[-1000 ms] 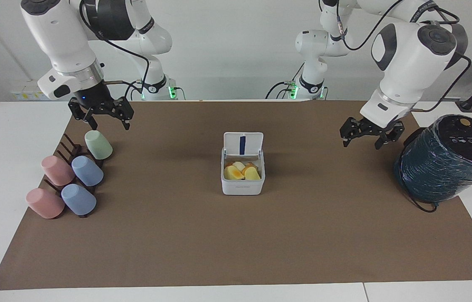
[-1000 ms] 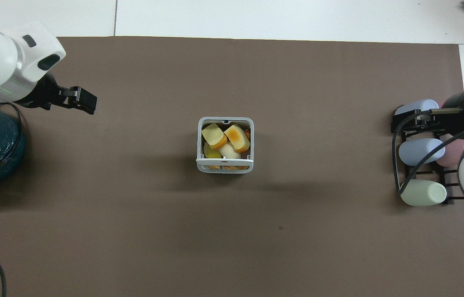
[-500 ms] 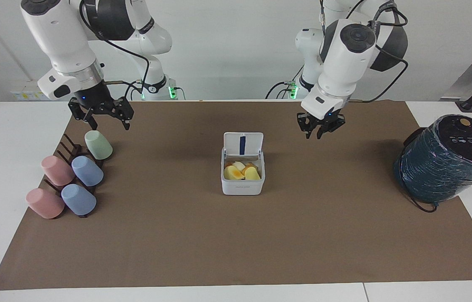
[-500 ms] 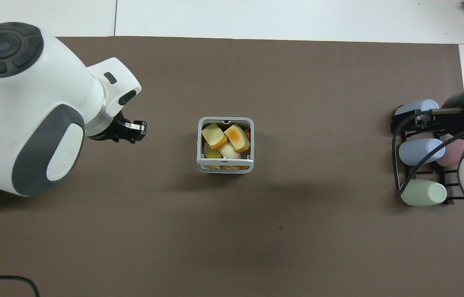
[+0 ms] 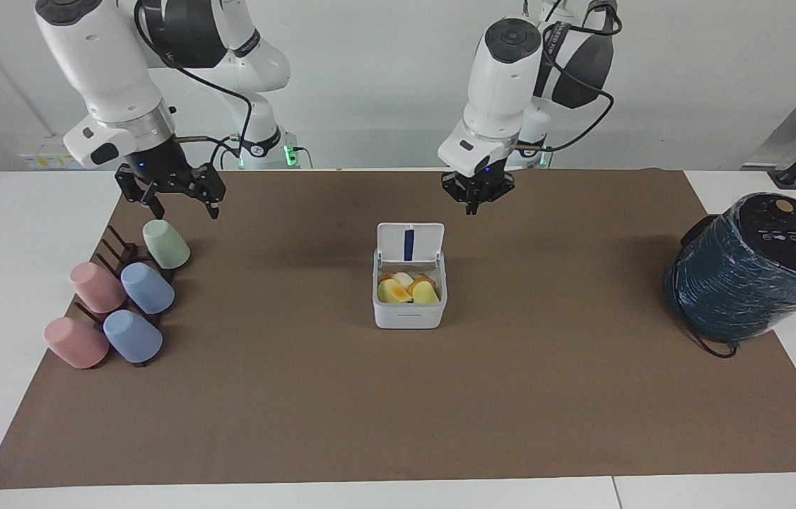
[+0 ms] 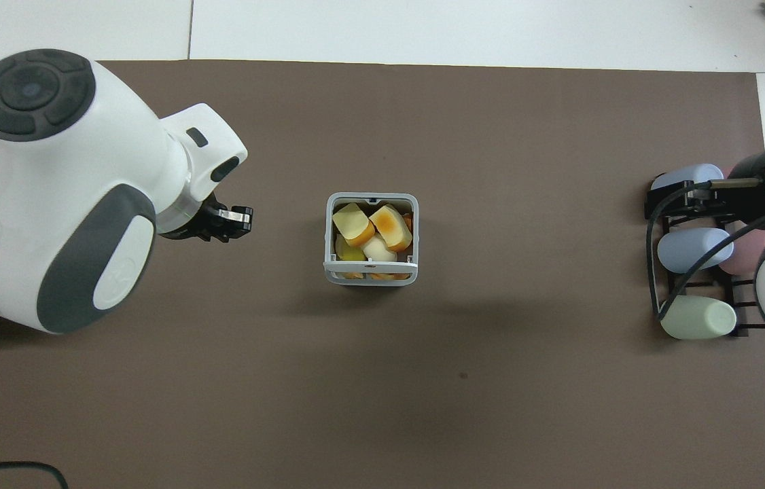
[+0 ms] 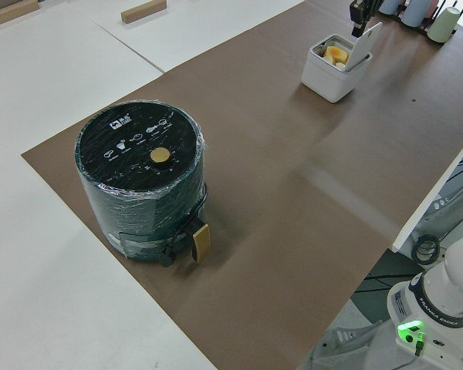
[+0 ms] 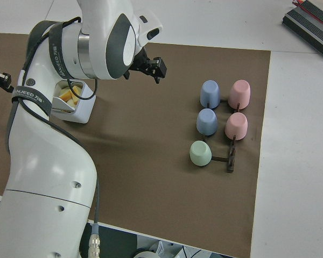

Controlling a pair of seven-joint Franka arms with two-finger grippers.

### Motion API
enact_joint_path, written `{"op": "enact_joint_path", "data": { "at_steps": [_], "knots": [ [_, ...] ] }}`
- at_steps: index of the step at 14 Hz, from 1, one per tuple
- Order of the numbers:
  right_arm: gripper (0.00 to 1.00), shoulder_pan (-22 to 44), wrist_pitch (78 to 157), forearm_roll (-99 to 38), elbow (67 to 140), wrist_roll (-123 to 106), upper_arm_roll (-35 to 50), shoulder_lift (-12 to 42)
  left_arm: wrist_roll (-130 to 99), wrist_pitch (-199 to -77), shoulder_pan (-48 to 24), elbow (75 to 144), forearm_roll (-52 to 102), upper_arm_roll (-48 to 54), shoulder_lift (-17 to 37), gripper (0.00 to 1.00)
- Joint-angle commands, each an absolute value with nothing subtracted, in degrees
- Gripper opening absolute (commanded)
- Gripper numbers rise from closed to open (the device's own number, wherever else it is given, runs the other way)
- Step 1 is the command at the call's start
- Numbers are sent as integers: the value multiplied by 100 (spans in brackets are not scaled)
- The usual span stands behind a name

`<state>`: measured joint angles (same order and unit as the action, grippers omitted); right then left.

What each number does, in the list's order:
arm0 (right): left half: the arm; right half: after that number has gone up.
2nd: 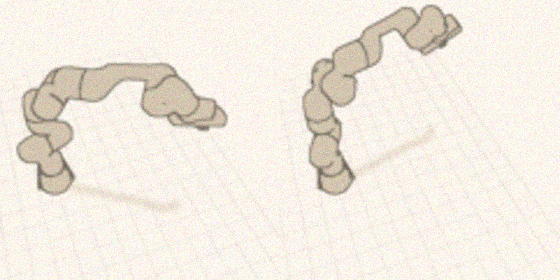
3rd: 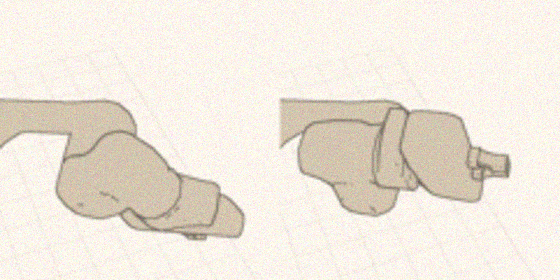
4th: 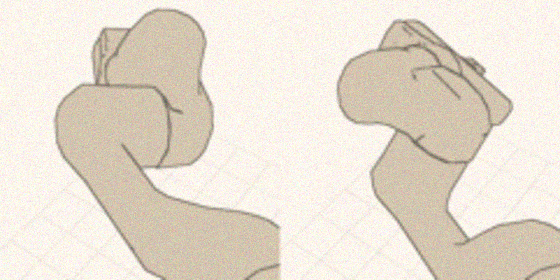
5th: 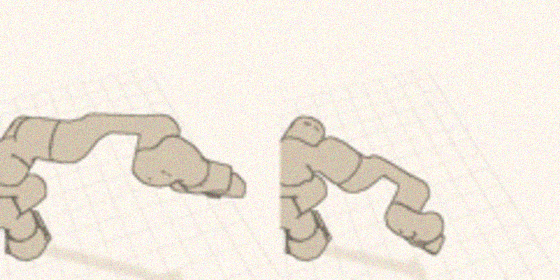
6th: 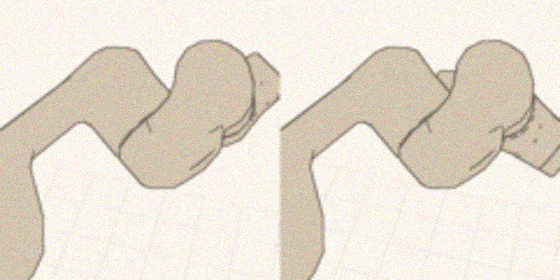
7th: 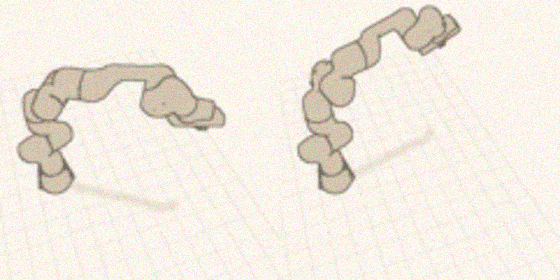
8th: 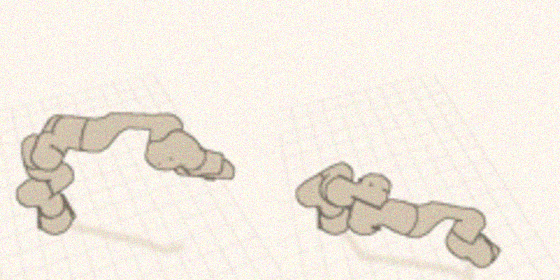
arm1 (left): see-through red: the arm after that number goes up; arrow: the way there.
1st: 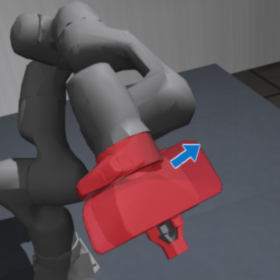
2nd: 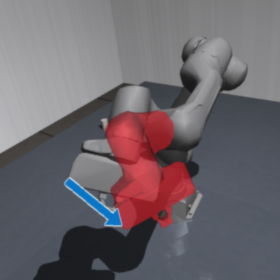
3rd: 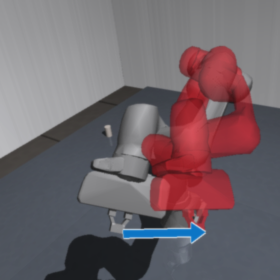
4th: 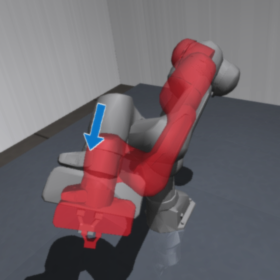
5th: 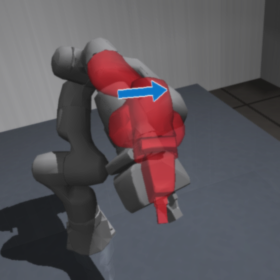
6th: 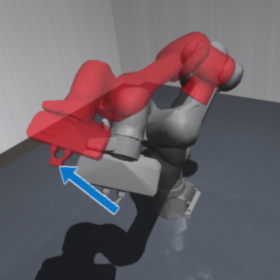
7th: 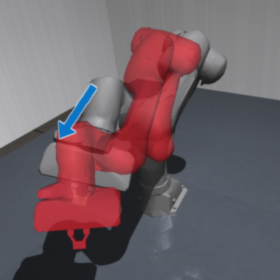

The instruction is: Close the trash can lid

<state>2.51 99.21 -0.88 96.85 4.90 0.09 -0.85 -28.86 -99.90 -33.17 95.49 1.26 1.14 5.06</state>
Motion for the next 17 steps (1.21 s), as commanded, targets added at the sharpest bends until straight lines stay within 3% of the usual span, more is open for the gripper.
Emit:
{"op": "enact_joint_path", "data": {
  "at_steps": [1,4,8,17],
  "knots": [
    [100,176,9905,-141,9809,387,44,-211,-3356,-10965,-3717,10614,193,18,-25,9],
    [100,176,9905,-141,9809,387,44,-211,-3472,-11522,-3919,11144,193,18,-228,9],
    [100,176,9905,-141,9809,387,44,-202,-3655,-11794,-4069,11171,255,18,-202,9],
    [100,176,9905,-141,9809,387,44,-211,-3727,-13516,-4034,11171,387,18,395,10]
  ]
}}
